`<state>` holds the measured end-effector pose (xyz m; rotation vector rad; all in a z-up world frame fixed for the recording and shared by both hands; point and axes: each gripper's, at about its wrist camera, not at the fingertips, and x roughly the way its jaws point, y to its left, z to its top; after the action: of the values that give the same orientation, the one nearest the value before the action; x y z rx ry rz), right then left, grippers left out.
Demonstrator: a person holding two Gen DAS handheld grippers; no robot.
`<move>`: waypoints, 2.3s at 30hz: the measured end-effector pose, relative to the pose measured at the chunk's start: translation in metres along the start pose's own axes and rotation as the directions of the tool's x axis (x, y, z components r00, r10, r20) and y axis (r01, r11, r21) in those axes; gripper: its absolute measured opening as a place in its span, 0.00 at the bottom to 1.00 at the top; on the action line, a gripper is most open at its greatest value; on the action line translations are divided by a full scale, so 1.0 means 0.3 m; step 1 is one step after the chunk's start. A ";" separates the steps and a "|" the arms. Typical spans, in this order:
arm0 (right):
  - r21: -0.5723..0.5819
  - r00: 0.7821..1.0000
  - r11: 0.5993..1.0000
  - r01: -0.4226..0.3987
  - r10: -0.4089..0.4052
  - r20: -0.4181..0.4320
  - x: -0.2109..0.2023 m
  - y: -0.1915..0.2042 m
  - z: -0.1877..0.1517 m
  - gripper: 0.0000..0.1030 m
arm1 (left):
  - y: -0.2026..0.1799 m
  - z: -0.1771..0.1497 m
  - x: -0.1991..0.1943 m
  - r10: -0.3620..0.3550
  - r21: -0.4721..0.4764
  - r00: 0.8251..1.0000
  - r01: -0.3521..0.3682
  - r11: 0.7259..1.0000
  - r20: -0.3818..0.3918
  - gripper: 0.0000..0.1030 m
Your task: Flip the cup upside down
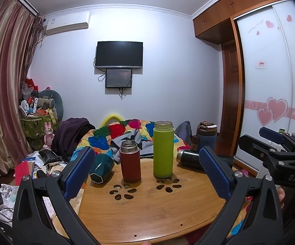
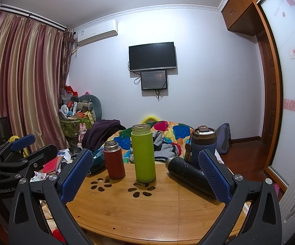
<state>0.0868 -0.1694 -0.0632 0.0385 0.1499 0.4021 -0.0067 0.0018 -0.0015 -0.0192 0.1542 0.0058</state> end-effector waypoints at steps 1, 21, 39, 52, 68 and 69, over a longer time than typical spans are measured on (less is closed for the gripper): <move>0.001 1.000 1.000 -0.001 0.001 0.000 0.000 0.000 0.000 1.00 | 0.000 0.000 0.000 0.000 0.000 1.000 0.000 1.000 0.000 1.00; -0.007 1.000 1.000 -0.007 0.007 0.000 -0.006 0.013 -0.001 1.00 | 0.000 0.000 0.002 0.002 -0.001 1.000 -0.002 1.000 0.000 1.00; 0.005 1.000 1.000 -0.010 0.010 -0.020 0.015 0.000 -0.018 1.00 | 0.004 -0.006 0.020 0.006 0.005 1.000 -0.006 1.000 -0.025 1.00; 0.046 0.997 0.999 0.009 -0.005 -0.082 0.086 -0.102 -0.054 1.00 | -0.007 -0.018 0.146 -0.057 -0.004 0.994 0.057 0.998 -0.088 1.00; 0.026 0.926 0.996 0.080 -0.065 -0.372 0.421 -0.467 -0.200 1.00 | -0.068 -0.158 0.462 -0.136 0.015 0.935 0.149 0.989 -0.327 1.00; 0.017 0.917 0.997 0.079 -0.066 -0.393 0.443 -0.486 -0.212 1.00 | -0.074 -0.163 0.474 -0.135 0.026 0.932 0.153 0.988 -0.337 1.00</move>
<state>0.2544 -0.2508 -0.1540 -0.0164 0.5536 0.3290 0.1265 -0.0208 -0.0714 0.0210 0.4932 -0.1491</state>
